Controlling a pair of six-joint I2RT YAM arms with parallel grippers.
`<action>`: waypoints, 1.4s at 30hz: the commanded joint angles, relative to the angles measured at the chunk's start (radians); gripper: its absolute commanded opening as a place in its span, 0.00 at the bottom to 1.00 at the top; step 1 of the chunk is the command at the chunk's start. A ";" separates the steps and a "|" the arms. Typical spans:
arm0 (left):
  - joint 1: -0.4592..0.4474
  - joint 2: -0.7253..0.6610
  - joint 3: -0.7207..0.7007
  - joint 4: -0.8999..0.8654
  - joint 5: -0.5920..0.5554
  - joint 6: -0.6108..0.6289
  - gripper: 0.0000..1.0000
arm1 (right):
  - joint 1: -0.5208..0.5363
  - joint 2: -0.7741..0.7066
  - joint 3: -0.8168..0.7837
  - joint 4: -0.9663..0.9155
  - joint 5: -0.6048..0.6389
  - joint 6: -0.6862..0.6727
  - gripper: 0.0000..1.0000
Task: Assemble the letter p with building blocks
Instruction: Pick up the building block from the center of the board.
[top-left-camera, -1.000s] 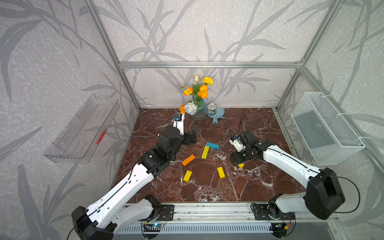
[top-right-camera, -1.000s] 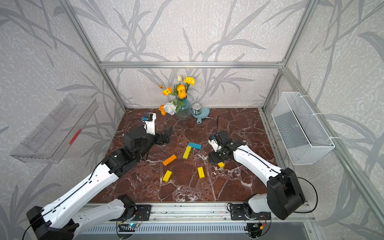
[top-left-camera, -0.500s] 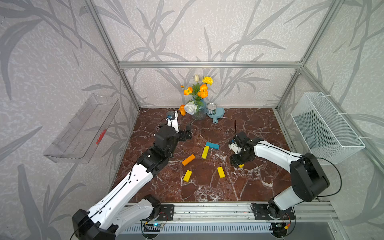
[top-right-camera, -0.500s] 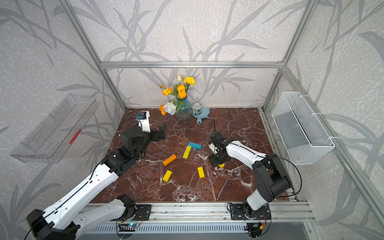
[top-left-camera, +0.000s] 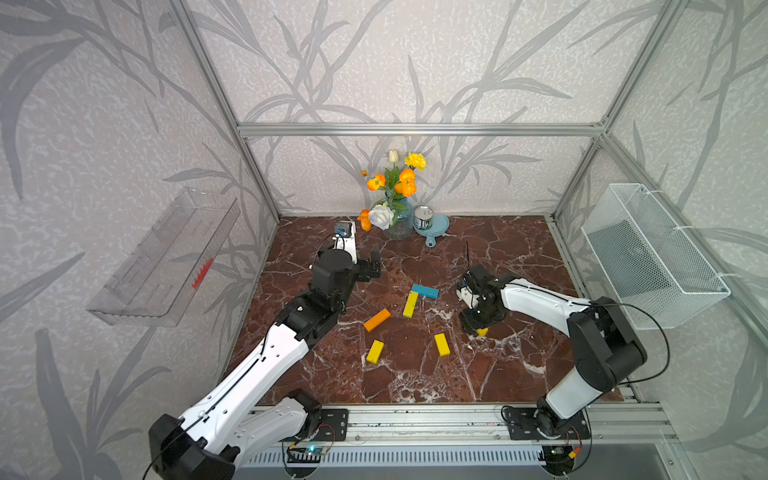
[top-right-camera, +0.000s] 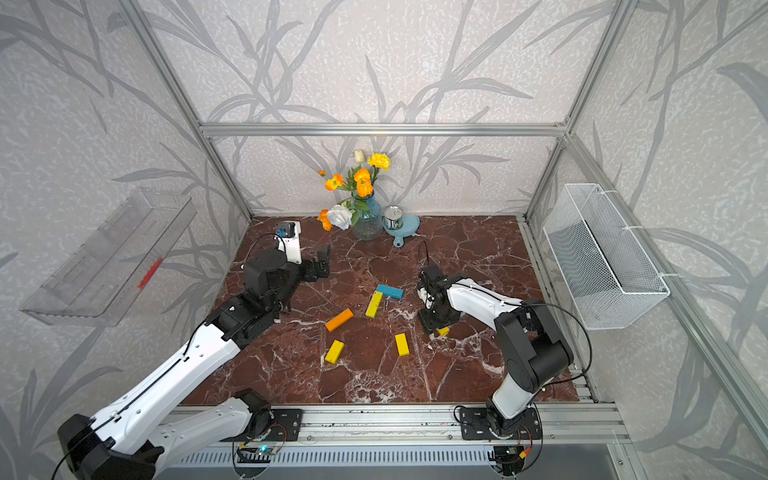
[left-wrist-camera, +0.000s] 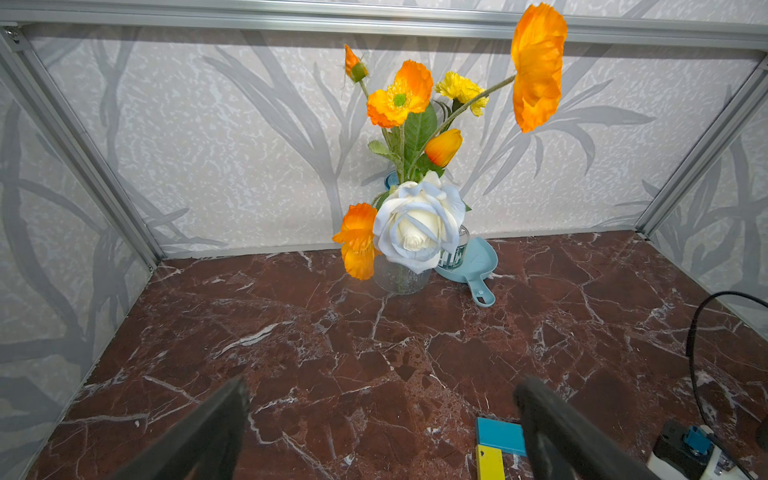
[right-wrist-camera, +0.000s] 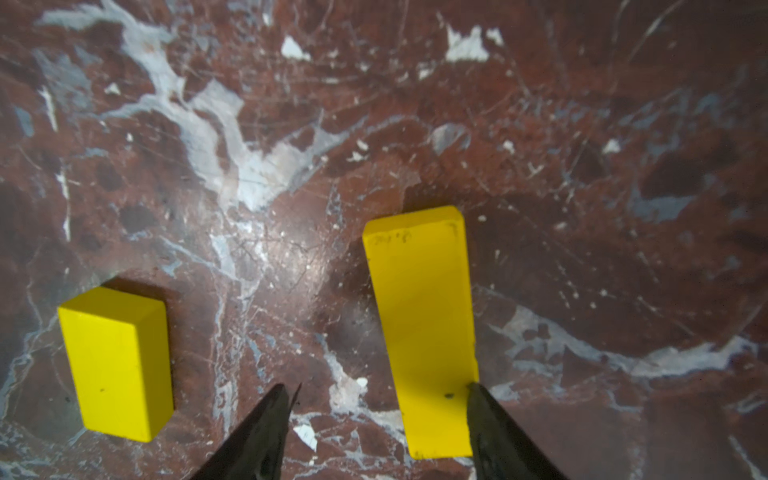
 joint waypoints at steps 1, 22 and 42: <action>0.006 0.003 0.022 -0.012 0.015 0.011 1.00 | 0.002 0.030 0.025 -0.017 0.021 -0.001 0.67; 0.011 0.013 0.016 -0.025 0.018 0.022 1.00 | -0.010 0.089 0.048 -0.046 0.022 -0.011 0.44; 0.011 -0.001 0.063 -0.109 -0.002 0.022 1.00 | 0.092 0.053 0.011 0.277 -0.061 0.363 0.00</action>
